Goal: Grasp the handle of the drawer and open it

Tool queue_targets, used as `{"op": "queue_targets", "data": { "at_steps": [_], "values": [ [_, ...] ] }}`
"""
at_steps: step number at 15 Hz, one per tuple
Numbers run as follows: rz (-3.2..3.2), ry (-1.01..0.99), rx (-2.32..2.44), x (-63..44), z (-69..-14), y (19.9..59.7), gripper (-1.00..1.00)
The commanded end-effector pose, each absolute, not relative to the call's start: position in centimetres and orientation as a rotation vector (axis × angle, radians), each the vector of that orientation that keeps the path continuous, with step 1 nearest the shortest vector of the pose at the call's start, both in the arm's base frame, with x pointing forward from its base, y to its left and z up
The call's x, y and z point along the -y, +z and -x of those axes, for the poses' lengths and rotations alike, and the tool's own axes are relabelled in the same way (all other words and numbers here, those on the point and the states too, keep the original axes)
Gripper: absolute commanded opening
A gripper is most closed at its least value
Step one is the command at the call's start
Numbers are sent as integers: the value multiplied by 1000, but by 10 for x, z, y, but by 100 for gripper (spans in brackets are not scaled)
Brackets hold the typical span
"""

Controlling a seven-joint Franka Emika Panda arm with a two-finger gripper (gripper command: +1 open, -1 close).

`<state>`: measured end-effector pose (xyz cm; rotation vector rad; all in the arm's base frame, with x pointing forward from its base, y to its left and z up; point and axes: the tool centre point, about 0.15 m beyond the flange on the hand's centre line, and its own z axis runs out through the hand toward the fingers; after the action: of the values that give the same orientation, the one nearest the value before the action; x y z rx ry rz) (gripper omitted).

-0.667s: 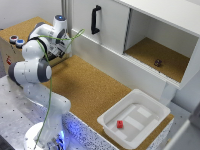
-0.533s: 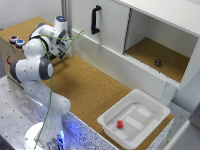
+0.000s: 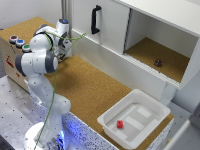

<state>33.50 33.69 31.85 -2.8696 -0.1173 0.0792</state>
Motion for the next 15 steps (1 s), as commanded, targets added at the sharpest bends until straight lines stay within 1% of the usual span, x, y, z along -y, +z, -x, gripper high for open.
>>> {"op": "queue_targets", "data": {
  "at_steps": [1, 2, 5, 9, 15],
  "values": [
    [2816, 140, 133, -356, -345, 305, 100],
    [2809, 144, 138, -358, -345, 301, -100],
    [2771, 142, 139, -363, -347, 291, -100],
    [2768, 111, 134, -367, -351, 290, -100],
    [2714, 121, 122, -374, -352, 274, -100]
  ]
}}
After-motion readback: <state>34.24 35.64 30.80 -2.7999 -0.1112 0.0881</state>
